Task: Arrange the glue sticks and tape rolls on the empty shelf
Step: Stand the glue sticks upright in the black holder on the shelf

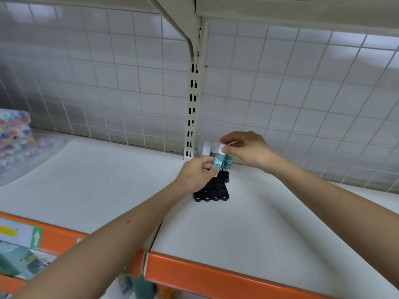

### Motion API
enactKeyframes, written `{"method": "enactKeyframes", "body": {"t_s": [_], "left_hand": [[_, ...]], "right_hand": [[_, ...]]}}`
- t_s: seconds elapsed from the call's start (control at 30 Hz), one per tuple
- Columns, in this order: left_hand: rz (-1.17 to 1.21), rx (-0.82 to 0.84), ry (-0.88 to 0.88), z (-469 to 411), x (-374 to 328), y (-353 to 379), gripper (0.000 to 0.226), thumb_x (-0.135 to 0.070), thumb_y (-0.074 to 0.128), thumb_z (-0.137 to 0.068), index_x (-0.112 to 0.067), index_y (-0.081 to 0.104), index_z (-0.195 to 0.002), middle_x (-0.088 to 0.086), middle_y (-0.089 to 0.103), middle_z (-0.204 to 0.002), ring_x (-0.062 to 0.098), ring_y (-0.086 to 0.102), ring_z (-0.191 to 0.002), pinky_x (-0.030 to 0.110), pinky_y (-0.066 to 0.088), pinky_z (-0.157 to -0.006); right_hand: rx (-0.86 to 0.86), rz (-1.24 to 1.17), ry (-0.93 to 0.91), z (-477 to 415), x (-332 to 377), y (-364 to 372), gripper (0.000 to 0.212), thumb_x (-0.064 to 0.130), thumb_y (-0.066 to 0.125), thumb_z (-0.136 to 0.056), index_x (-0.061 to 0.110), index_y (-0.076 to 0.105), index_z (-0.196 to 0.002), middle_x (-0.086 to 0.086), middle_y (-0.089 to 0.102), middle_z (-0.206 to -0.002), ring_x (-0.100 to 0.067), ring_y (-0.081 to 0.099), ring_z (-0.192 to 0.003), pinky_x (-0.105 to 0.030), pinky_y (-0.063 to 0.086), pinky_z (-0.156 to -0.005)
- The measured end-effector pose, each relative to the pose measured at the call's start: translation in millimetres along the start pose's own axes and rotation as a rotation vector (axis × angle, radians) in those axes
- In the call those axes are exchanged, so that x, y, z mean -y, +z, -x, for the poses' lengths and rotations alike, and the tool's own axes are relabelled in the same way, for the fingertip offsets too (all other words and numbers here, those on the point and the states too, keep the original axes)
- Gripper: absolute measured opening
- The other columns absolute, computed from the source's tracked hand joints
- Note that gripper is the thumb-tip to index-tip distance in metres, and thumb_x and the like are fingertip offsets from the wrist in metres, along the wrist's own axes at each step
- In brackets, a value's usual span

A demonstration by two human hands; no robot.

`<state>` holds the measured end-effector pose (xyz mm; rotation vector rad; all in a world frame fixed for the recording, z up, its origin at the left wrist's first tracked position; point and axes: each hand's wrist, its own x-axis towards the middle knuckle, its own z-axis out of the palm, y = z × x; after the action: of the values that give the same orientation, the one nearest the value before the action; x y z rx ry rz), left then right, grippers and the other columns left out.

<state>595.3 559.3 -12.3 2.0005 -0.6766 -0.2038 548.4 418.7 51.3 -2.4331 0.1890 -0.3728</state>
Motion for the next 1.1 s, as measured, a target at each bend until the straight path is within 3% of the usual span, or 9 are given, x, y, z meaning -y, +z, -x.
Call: {"method": "enactKeyframes", "body": {"t_s": [0.1,0.17,0.27,0.33,0.47,0.57,0.67,0.93,1.1], "left_hand": [[0.005,-0.037,0.001,-5,4,-1,0.021,-0.021,0.06,-0.086,-0.014,0.063,-0.107,-0.012,0.059,-0.074,0.0,0.054,-0.073,0.001,0.037,-0.067],[0.031,-0.066,-0.014,-8,7,0,0.019,-0.023,0.065,-0.083,-0.015,0.063,-0.1,-0.016,0.055,-0.069,-0.002,0.052,-0.066,-0.002,0.038,-0.06],[0.028,-0.063,-0.021,-11,11,1,0.024,-0.025,0.067,-0.082,-0.015,0.063,-0.103,-0.013,0.059,-0.076,0.0,0.055,-0.071,0.001,0.04,-0.062],[-0.015,-0.055,-0.031,-10,13,1,0.028,-0.026,0.065,-0.083,-0.014,0.062,-0.108,-0.008,0.064,-0.088,0.005,0.058,-0.08,0.008,0.042,-0.075],[-0.337,0.048,0.039,-7,24,-1,0.035,-0.03,0.054,-0.09,-0.014,0.058,-0.121,0.0,0.064,-0.118,0.014,0.058,-0.109,0.023,0.042,-0.096],[-0.591,0.095,0.144,-5,28,-1,0.029,-0.029,0.046,-0.092,-0.016,0.062,-0.112,0.005,0.066,-0.109,0.022,0.058,-0.102,0.03,0.046,-0.086],[-0.706,0.108,0.205,-3,29,-2,0.026,-0.031,0.043,-0.092,-0.015,0.063,-0.099,0.008,0.066,-0.094,0.023,0.055,-0.087,0.026,0.038,-0.069],[-0.711,0.14,0.249,-4,32,-5,0.025,-0.027,0.044,-0.091,-0.014,0.063,-0.1,0.006,0.066,-0.095,0.019,0.052,-0.081,0.027,0.038,-0.069],[-0.679,0.127,0.27,-5,35,-2,0.028,-0.027,0.045,-0.091,-0.014,0.063,-0.108,0.002,0.064,-0.11,0.02,0.055,-0.101,0.028,0.041,-0.079]], "right_hand": [[0.007,-0.003,-0.008,-4,4,3,0.024,0.019,0.063,-0.082,0.022,0.065,-0.106,0.01,0.063,-0.097,-0.001,0.055,-0.089,0.004,0.034,-0.065],[-0.003,0.006,-0.01,-6,5,5,0.024,0.02,0.064,-0.082,0.022,0.066,-0.106,0.009,0.063,-0.095,-0.001,0.055,-0.088,0.005,0.034,-0.065],[0.005,0.03,-0.014,-9,6,8,0.026,0.018,0.065,-0.081,0.019,0.066,-0.107,0.005,0.066,-0.106,-0.001,0.054,-0.088,0.001,0.036,-0.066],[-0.006,0.043,-0.008,-12,5,10,0.026,0.015,0.066,-0.081,0.017,0.067,-0.107,0.004,0.067,-0.109,-0.002,0.055,-0.089,-0.005,0.038,-0.07],[-0.087,0.077,0.003,-19,-2,16,0.025,0.011,0.065,-0.08,0.013,0.067,-0.105,-0.001,0.068,-0.106,-0.006,0.057,-0.088,-0.012,0.04,-0.08],[-0.128,0.083,-0.025,-21,-6,24,0.024,0.009,0.062,-0.082,0.009,0.067,-0.105,-0.006,0.068,-0.106,-0.015,0.061,-0.095,-0.02,0.045,-0.087],[-0.141,0.086,-0.049,-21,-10,34,0.022,0.009,0.061,-0.083,0.008,0.067,-0.104,-0.007,0.068,-0.106,-0.018,0.062,-0.098,-0.024,0.046,-0.091],[-0.156,0.14,-0.083,-25,-14,46,0.022,0.013,0.059,-0.086,0.006,0.067,-0.106,-0.009,0.066,-0.11,-0.022,0.061,-0.1,-0.03,0.046,-0.091],[-0.175,0.209,-0.169,-26,-20,53,0.017,0.009,0.057,-0.086,0.001,0.068,-0.096,-0.012,0.064,-0.107,-0.025,0.059,-0.098,-0.03,0.044,-0.085]]}}
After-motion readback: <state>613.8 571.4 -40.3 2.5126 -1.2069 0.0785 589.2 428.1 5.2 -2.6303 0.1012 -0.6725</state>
